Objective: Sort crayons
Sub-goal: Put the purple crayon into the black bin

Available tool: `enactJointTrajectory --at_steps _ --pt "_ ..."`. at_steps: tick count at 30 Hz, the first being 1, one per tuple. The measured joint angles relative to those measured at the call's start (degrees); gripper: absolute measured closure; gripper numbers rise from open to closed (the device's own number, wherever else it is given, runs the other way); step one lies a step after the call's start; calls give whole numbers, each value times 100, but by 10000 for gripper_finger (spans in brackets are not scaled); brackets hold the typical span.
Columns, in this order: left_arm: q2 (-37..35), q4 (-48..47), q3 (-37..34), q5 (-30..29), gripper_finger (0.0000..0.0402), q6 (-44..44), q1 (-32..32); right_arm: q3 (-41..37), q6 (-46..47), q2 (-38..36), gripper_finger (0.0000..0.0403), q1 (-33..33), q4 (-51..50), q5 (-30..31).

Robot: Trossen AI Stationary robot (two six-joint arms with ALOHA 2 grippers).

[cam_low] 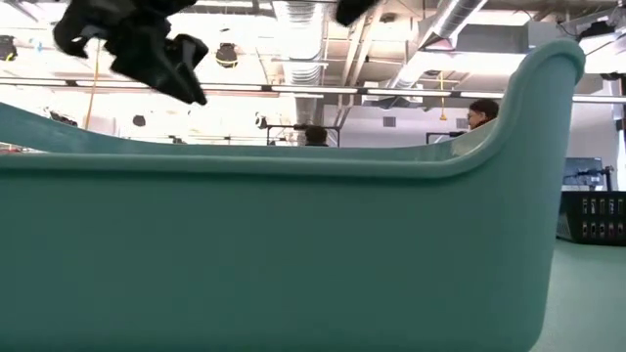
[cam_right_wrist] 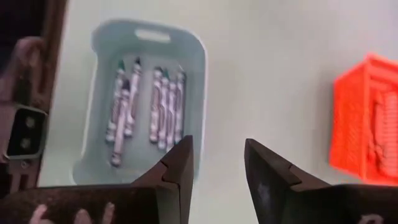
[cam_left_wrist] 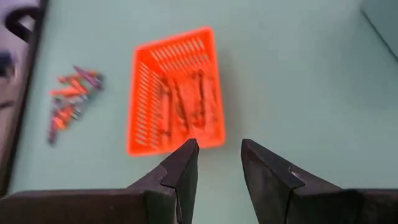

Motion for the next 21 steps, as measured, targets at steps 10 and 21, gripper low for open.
enactJointTrajectory --at_steps 10,21 --pt "186 1219 124 1183 287 712 1352 -188 1332 16 276 531 -444 768" --pt "2249 958 1505 2143 287 1278 3065 -188 1791 16 276 809 -467 2064"
